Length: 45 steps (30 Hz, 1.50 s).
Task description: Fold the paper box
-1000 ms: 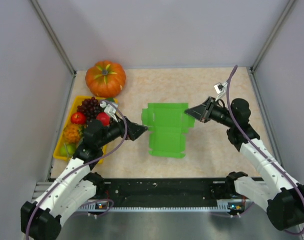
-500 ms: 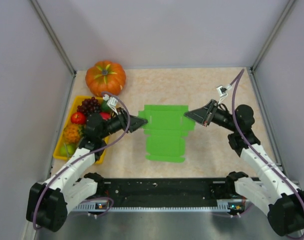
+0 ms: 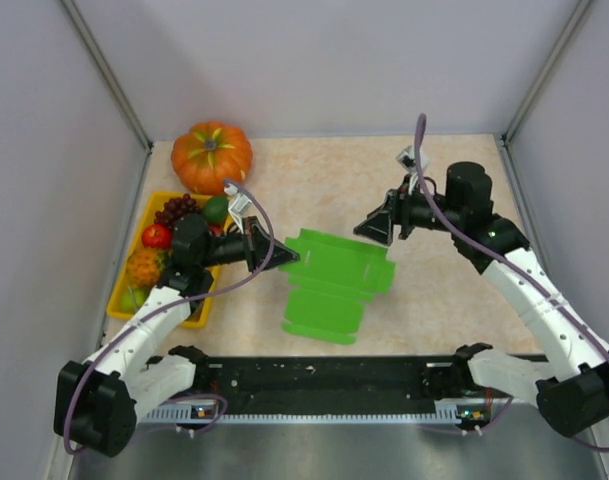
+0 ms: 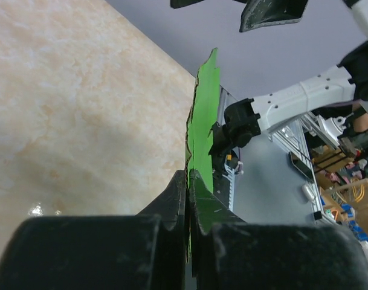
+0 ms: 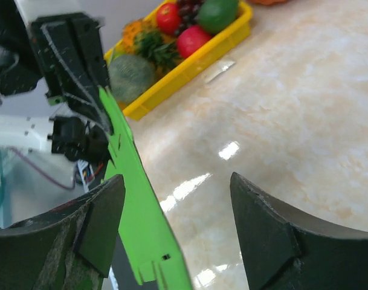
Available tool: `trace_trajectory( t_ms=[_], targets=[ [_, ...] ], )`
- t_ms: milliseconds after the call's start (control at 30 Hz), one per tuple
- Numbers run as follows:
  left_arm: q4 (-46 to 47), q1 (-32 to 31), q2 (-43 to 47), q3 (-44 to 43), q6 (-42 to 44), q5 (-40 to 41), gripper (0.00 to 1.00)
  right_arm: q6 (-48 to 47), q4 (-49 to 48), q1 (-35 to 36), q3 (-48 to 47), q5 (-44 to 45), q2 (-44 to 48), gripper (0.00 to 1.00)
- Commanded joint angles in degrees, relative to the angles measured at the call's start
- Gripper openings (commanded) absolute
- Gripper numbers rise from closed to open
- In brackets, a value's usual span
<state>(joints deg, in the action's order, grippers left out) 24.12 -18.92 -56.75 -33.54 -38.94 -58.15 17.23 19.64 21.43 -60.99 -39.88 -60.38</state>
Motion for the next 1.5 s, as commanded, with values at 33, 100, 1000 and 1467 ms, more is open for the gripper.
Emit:
trace_trajectory(
  t_ms=[33, 100, 1000, 1467],
  targets=[
    [-6.97, -0.86, 1.99, -4.86, 6.85, -6.62, 0.0, -13.1, 6.99, 5.46, -7.21, -11.94, -7.63, 0.67],
    [-10.75, -1.3, 2.61, -5.66, 9.04, -6.28, 0.0, -12.84, 6.56, 7.47, -8.52, -14.17, -9.13, 0.63],
    [35.11, 2.58, -10.83, -7.68, -36.03, -7.15, 0.23, -6.17, -6.98, 10.12, -3.26, -27.88, -9.4, 0.0],
    [34.35, -5.07, -11.54, -9.88, -33.23, -10.84, 0.26, -3.61, -9.44, 10.82, -2.73, -25.07, -10.72, 0.0]
  ],
)
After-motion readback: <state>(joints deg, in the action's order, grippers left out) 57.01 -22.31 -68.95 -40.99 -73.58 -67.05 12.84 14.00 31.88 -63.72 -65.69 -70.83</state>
